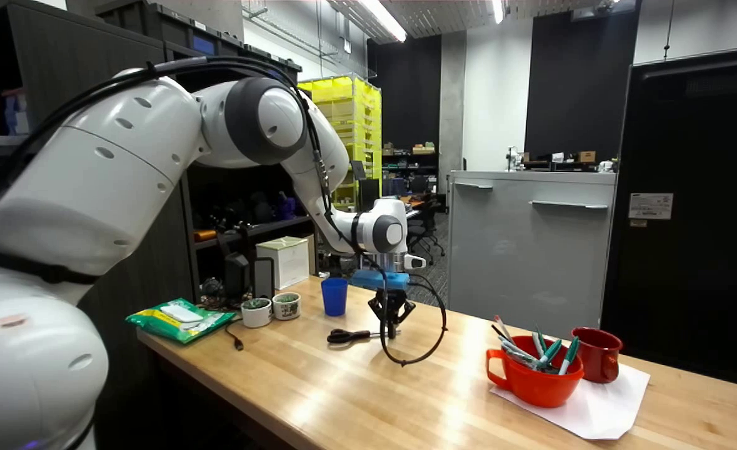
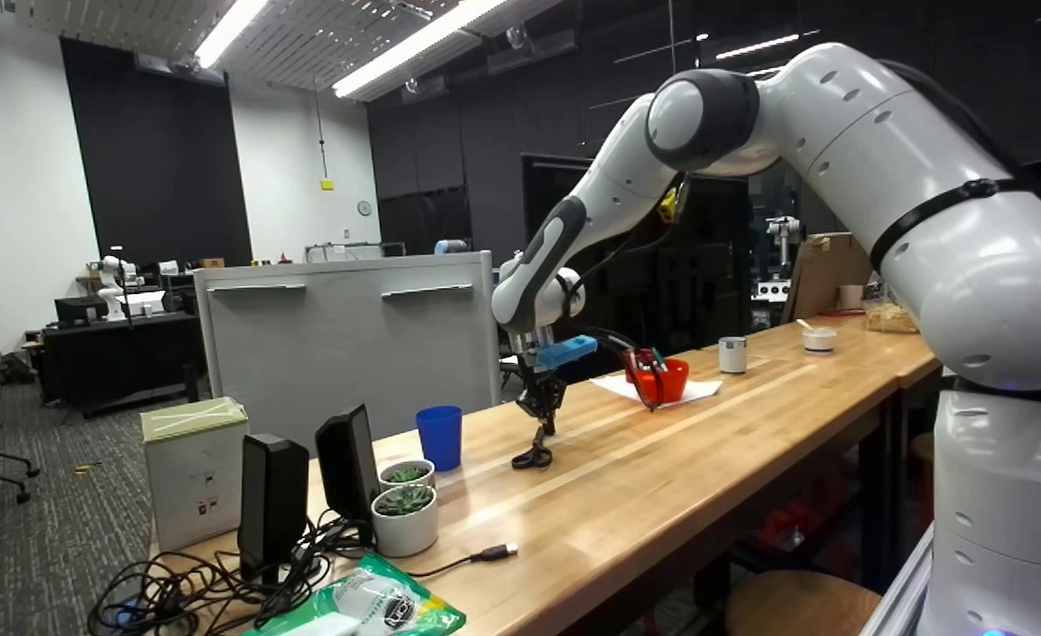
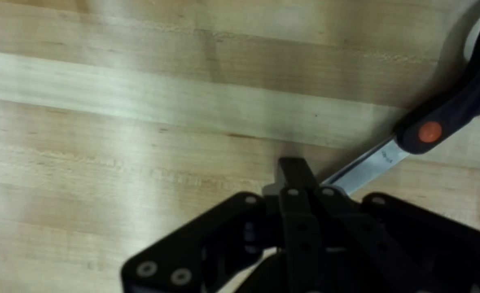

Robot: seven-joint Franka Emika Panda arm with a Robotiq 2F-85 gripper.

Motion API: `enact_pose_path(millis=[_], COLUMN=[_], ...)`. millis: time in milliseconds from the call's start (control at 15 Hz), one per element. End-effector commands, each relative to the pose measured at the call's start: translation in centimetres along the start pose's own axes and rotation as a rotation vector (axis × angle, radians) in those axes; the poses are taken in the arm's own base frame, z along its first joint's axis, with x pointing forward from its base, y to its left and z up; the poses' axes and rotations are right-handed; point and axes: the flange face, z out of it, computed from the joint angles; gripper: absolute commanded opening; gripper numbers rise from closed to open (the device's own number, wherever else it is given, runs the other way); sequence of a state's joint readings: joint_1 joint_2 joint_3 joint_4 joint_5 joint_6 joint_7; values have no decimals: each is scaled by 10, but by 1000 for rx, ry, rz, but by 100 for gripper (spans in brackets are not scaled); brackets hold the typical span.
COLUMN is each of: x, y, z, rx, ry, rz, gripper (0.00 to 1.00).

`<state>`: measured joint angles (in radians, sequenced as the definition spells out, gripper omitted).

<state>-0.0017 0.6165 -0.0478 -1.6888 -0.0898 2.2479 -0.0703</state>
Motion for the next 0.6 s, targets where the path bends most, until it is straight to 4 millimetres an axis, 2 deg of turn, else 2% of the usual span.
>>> enact_pose_path(millis=[0,533], x=[10,24], y=[-5,-17], z=[-2,-5], rx=[-22,-31], ry=[-16,-17], rz=[-13,-34], gripper=[0,0])
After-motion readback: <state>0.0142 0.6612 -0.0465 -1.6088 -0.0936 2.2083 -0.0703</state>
